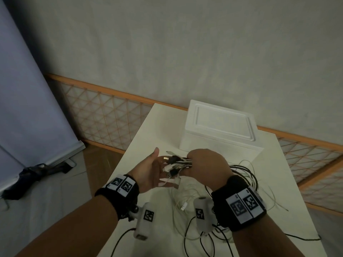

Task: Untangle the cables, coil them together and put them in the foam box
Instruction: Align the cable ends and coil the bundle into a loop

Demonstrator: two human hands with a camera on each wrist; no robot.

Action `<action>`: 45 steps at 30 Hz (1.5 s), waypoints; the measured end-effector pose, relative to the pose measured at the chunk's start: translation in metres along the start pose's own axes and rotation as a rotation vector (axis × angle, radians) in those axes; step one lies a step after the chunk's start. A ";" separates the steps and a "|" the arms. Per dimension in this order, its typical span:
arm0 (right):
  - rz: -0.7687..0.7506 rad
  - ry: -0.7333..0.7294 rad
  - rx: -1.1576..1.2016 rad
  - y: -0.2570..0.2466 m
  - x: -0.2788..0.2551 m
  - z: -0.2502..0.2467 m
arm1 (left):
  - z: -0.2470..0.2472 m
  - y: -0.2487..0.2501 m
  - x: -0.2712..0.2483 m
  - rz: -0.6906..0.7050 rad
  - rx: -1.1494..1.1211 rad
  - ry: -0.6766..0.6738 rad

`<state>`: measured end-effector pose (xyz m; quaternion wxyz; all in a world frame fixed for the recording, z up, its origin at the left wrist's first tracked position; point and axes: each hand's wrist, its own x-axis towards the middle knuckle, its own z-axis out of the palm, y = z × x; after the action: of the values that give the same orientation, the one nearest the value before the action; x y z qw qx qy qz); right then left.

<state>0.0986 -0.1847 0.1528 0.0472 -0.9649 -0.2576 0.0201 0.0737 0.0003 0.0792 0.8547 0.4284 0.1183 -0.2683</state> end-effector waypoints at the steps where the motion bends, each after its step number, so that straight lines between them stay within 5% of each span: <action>1: 0.020 0.011 0.014 0.000 0.001 -0.001 | 0.003 -0.005 0.001 0.020 -0.066 0.007; 9: 0.153 0.070 0.113 -0.001 0.009 0.002 | 0.011 -0.023 0.012 0.134 -0.334 0.089; 15: 0.224 0.104 0.192 -0.002 0.009 -0.006 | -0.007 -0.036 0.012 0.042 -0.297 0.098; 22: 0.238 0.135 0.210 -0.006 0.005 0.004 | 0.006 -0.026 0.013 0.240 -0.343 0.053; 27: 0.206 0.134 0.211 -0.006 0.003 0.003 | 0.018 -0.015 0.010 0.285 -0.355 -0.025; 35: 0.148 0.041 0.136 -0.010 0.009 0.003 | 0.032 -0.004 0.024 0.319 -0.589 0.073; 41: 0.105 0.094 -0.174 -0.018 0.007 -0.002 | 0.041 -0.001 0.029 0.400 -0.454 0.153; 45: 0.050 0.092 -0.156 -0.026 0.010 -0.003 | 0.041 -0.006 0.029 0.433 -0.361 0.199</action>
<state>0.0941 -0.1574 0.1584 -0.0166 -0.9717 -0.2318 -0.0431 0.0933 -0.0462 0.0874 0.9386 0.3091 0.1531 -0.0109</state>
